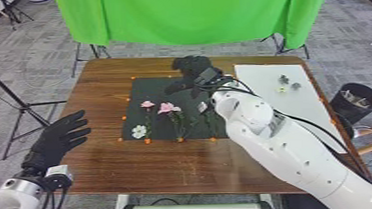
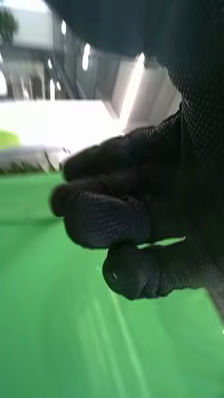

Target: Arrange flowers

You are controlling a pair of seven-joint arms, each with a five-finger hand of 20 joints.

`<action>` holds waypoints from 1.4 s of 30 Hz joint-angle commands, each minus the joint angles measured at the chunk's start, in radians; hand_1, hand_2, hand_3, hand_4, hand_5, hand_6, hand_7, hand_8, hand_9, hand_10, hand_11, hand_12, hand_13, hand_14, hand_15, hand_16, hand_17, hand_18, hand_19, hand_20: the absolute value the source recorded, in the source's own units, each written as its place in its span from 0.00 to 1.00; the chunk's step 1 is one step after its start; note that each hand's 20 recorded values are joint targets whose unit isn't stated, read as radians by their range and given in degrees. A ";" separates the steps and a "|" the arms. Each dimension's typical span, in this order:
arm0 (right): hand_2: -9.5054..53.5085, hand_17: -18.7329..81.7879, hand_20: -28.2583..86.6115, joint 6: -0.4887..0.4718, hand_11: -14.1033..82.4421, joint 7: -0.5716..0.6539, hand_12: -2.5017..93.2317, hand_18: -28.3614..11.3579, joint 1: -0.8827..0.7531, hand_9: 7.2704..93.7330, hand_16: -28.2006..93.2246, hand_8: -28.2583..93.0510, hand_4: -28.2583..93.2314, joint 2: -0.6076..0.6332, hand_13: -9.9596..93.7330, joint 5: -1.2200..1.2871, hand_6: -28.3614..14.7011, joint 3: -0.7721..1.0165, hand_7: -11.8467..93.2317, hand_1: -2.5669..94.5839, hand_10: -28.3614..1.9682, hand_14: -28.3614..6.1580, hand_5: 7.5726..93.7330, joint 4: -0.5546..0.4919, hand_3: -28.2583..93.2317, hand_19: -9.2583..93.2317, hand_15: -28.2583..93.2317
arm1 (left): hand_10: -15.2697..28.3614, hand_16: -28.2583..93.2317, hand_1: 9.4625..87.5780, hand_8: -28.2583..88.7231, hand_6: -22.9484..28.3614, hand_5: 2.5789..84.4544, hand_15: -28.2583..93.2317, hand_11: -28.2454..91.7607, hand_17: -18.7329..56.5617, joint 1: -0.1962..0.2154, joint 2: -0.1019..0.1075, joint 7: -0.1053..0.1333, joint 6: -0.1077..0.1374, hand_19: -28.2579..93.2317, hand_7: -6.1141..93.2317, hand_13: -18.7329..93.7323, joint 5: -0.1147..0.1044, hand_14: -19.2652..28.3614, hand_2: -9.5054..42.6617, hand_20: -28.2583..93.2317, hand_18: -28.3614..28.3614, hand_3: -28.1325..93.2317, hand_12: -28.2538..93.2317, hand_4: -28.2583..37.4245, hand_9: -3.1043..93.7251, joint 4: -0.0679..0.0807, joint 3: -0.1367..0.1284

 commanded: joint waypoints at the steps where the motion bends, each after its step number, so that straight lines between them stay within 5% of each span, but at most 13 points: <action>1: 0.00 0.51 0.68 -0.143 0.44 0.219 0.27 0.19 -0.004 0.30 0.43 0.14 0.01 0.276 0.59 -0.003 0.45 0.098 0.37 0.20 0.40 0.55 0.23 0.034 0.95 0.98 0.87 | 0.64 0.22 0.20 0.15 0.53 0.34 0.51 0.42 0.12 0.035 -0.010 0.007 0.009 0.61 0.25 0.36 -0.005 0.75 0.21 0.28 0.90 0.81 0.34 0.02 0.30 -0.010 -0.019; 8: 0.00 0.47 0.68 -0.309 0.31 0.323 0.30 0.21 -0.014 0.15 0.39 0.21 0.01 0.351 0.52 0.070 0.35 0.132 0.24 0.21 0.22 0.50 0.09 0.107 0.95 0.95 0.88 | 0.65 0.22 0.20 0.15 0.53 0.34 0.51 0.42 0.12 0.053 -0.015 0.014 0.018 0.61 0.25 0.36 -0.008 0.76 0.21 0.28 0.90 0.81 0.35 0.02 0.30 -0.017 -0.025; 13: 0.00 0.48 0.66 -0.251 0.25 0.333 0.29 0.21 -0.020 0.16 0.38 0.22 0.00 0.374 0.52 0.076 0.36 0.116 0.21 0.22 0.18 0.50 0.07 0.168 0.94 0.94 0.89 | 0.64 0.22 0.20 0.15 0.53 0.34 0.51 0.42 0.12 0.057 -0.016 0.018 0.023 0.61 0.25 0.36 -0.010 0.75 0.21 0.29 0.90 0.81 0.35 0.02 0.30 -0.019 -0.024; 22: 0.00 0.54 0.65 -0.145 0.41 0.304 0.24 0.20 -0.025 0.37 0.40 0.14 0.00 0.379 0.65 -0.006 0.47 0.068 0.36 0.26 0.43 0.59 0.23 0.208 0.96 1.00 0.90 | 0.65 0.22 0.20 0.15 0.53 0.34 0.51 0.42 0.12 0.062 -0.020 0.021 0.026 0.61 0.25 0.36 -0.011 0.76 0.21 0.28 0.90 0.81 0.34 0.02 0.30 -0.021 -0.031; 25: 0.00 0.55 0.66 -0.175 0.46 0.293 0.25 0.20 -0.024 0.41 0.41 0.12 0.00 0.369 0.67 -0.009 0.50 0.069 0.40 0.27 0.48 0.62 0.28 0.207 0.96 1.00 0.91 | 0.65 0.22 0.20 0.15 0.53 0.34 0.51 0.42 0.12 0.062 -0.019 0.022 0.027 0.61 0.25 0.36 -0.011 0.76 0.21 0.28 0.90 0.81 0.34 0.02 0.30 -0.022 -0.030; 37: 0.00 0.56 0.67 -0.163 0.52 0.254 0.25 0.22 -0.012 0.51 0.43 0.09 0.00 0.346 0.71 -0.035 0.59 0.038 0.49 0.31 0.61 0.67 0.37 0.253 0.96 1.00 0.90 | 0.64 0.22 0.20 0.15 0.53 0.34 0.51 0.42 0.12 0.064 -0.022 0.025 0.033 0.61 0.25 0.36 -0.013 0.76 0.21 0.28 0.90 0.81 0.34 0.02 0.30 -0.024 -0.030; 41: 0.00 0.56 0.67 -0.059 0.54 0.237 0.25 0.22 0.006 0.54 0.43 0.07 0.00 0.348 0.73 -0.035 0.64 -0.001 0.55 0.33 0.65 0.69 0.39 0.280 0.96 1.00 0.90 | 0.65 0.22 0.20 0.15 0.53 0.34 0.51 0.42 0.12 0.063 -0.019 0.031 0.036 0.61 0.25 0.36 -0.017 0.76 0.21 0.29 0.90 0.81 0.34 0.02 0.30 -0.023 -0.028; 42: 0.00 0.58 0.67 -0.027 0.45 0.235 0.36 0.23 0.009 0.68 0.45 0.16 0.00 0.349 0.76 -0.039 0.70 -0.011 0.58 0.40 0.72 0.71 0.47 0.285 0.93 1.00 0.89 | 0.65 0.22 0.20 0.15 0.53 0.34 0.51 0.42 0.12 0.063 -0.022 0.028 0.034 0.61 0.25 0.36 -0.015 0.76 0.21 0.28 0.90 0.81 0.34 0.02 0.30 -0.024 -0.030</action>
